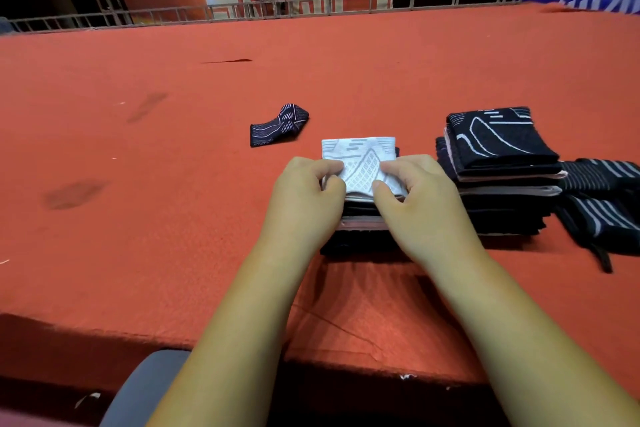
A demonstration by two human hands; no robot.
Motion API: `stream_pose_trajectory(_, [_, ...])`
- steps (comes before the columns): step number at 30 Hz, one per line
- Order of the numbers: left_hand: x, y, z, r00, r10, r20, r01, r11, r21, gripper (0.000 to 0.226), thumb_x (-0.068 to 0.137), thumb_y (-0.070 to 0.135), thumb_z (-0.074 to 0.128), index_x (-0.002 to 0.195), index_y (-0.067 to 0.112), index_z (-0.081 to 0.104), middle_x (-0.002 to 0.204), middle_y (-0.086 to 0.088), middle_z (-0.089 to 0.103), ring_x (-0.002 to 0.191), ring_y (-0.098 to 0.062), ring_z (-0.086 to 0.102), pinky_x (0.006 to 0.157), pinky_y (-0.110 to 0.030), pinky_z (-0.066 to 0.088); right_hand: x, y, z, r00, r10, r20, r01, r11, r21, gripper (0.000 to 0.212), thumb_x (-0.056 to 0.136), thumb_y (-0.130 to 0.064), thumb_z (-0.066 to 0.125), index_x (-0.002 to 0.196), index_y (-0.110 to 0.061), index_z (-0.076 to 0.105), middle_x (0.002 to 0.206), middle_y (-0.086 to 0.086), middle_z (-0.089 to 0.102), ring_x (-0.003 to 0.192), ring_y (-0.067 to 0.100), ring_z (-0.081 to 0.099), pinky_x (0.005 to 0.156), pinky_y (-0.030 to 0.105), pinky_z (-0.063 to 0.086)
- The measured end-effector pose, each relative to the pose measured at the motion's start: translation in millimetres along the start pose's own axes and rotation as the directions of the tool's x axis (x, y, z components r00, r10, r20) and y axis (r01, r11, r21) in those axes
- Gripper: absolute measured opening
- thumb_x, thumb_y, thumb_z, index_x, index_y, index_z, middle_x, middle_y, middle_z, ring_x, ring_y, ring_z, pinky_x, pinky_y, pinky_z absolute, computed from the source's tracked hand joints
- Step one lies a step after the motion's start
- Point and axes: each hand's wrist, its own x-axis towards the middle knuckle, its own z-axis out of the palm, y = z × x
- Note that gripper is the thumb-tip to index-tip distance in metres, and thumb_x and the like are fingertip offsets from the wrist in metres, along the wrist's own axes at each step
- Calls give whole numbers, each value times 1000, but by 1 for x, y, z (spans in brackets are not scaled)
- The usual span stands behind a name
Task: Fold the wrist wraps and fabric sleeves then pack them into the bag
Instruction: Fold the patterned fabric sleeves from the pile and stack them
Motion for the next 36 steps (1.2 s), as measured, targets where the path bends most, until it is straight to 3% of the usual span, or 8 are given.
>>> stream_pose_trajectory(9, [2, -14, 5, 998, -10, 64, 13, 998, -56, 34, 100, 18, 60, 128, 29, 77, 125, 10, 58, 104, 14, 55, 85, 6, 32, -8, 0, 2, 998, 60, 28, -59, 998, -31, 34, 101, -34, 67, 130, -17, 74, 135, -2, 55, 130, 22, 55, 117, 38, 42])
stream_pose_trajectory(12, [1, -21, 1, 996, -9, 94, 21, 991, -132, 32, 99, 24, 67, 127, 37, 75, 123, 13, 59, 93, 13, 56, 83, 0, 38, -13, -4, -2, 999, 52, 14, -51, 998, -44, 30, 100, -31, 68, 126, -18, 74, 132, -2, 54, 129, 23, 54, 116, 36, 42])
stream_pose_trajectory(17, [-1, -29, -9, 991, -67, 112, 102, 935, -341, 32, 96, 40, 76, 127, 40, 69, 124, 14, 69, 100, -16, 70, 86, -40, 61, -22, -21, -8, 996, -36, -85, 23, 988, -154, 18, 96, -27, 69, 113, -23, 74, 125, -4, 54, 122, 24, 48, 110, 34, 39])
stream_pose_trajectory(20, [2, -33, -23, 983, -104, 153, 163, 878, -450, 28, 102, 30, 72, 130, 26, 68, 115, 2, 74, 84, -11, 72, 65, -33, 60, -27, -43, -8, 974, -159, -164, 140, 983, -119, 10, 95, -22, 68, 103, -24, 73, 116, -3, 58, 116, 26, 53, 105, 33, 40])
stream_pose_trajectory(22, [6, -40, -36, 977, -124, 173, 193, 862, -469, 20, 106, 26, 67, 126, 21, 68, 109, -3, 77, 75, -10, 69, 61, -29, 56, -28, -60, -4, 964, -219, -152, 211, 975, -67, 8, 95, -18, 67, 98, -23, 71, 110, -4, 62, 112, 25, 58, 100, 38, 46])
stream_pose_trajectory(29, [28, -100, -81, 970, -220, 104, 242, 920, -308, 15, 107, 18, 58, 114, 21, 70, 96, 4, 79, 68, -9, 66, 62, -25, 51, -11, -123, 49, 964, -257, 64, 257, 966, 4, 13, 98, -16, 63, 99, -23, 74, 105, -6, 64, 97, 10, 61, 88, 28, 48])
stream_pose_trajectory(32, [38, -132, -90, 956, -274, 107, 290, 938, -187, 16, 103, 13, 57, 104, 23, 70, 90, 5, 79, 75, -17, 69, 71, -30, 56, 9, -138, 97, 948, -84, 307, 151, 968, -200, 27, 102, -17, 54, 120, -20, 74, 128, 3, 61, 117, 21, 63, 100, 33, 48])
stream_pose_trajectory(36, [49, -163, -101, 953, -297, 60, 294, 955, 44, 19, 99, 13, 59, 109, 20, 74, 112, -7, 80, 109, -26, 73, 98, -38, 55, 35, -138, 170, 833, 208, 513, 47, 897, -439, 42, 103, -16, 51, 142, -6, 61, 150, 16, 47, 137, 36, 56, 115, 40, 46])
